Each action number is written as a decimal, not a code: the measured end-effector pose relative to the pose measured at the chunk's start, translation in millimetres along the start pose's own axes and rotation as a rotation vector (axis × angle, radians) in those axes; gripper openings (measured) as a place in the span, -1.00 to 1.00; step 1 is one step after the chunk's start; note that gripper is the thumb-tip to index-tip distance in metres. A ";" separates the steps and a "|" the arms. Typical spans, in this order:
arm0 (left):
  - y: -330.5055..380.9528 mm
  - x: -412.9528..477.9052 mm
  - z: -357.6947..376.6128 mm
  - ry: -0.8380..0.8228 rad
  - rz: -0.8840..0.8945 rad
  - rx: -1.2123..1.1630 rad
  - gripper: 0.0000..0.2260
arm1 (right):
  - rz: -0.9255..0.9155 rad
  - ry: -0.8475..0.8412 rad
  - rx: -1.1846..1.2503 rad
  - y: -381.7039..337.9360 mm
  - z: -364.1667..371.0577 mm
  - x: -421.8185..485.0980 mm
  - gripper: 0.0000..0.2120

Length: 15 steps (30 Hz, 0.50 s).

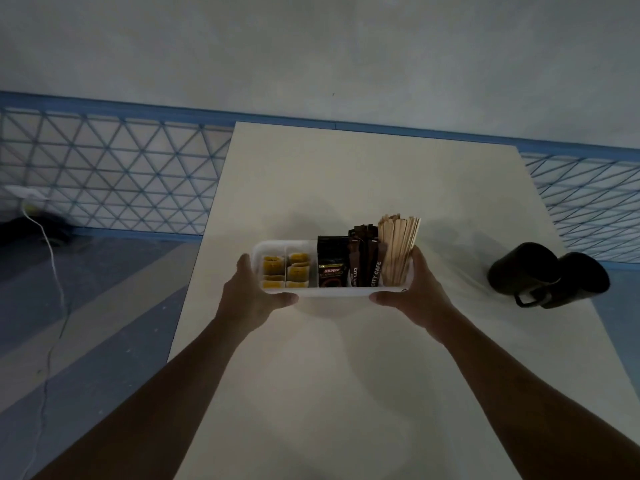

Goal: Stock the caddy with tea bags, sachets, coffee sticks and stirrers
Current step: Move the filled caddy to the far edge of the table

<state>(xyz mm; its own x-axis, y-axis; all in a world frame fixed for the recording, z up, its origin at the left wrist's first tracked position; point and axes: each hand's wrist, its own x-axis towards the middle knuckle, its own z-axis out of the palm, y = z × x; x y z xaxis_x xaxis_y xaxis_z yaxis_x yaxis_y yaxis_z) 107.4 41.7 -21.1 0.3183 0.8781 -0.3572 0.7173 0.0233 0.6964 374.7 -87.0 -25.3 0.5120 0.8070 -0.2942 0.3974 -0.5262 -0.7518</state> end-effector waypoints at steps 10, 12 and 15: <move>-5.2 10.9 11.5 0.030 0.028 -0.118 -0.30 | -0.025 -0.009 0.039 5.2 -6.1 14.4 -0.08; 1.2 11.6 14.4 0.041 0.037 -0.133 -0.31 | -0.030 -0.006 0.043 6.7 -10.0 18.1 -0.07; 12.1 16.2 18.1 0.043 0.053 -0.145 -0.31 | -0.033 0.003 0.047 7.1 -19.1 26.2 -0.03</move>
<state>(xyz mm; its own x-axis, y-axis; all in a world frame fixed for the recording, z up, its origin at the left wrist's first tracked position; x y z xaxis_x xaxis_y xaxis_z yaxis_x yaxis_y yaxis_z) 132.5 47.6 -29.7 0.3246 0.8994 -0.2928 0.6021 0.0423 0.7973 405.5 -74.7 -27.1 0.5010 0.8232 -0.2670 0.3781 -0.4857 -0.7881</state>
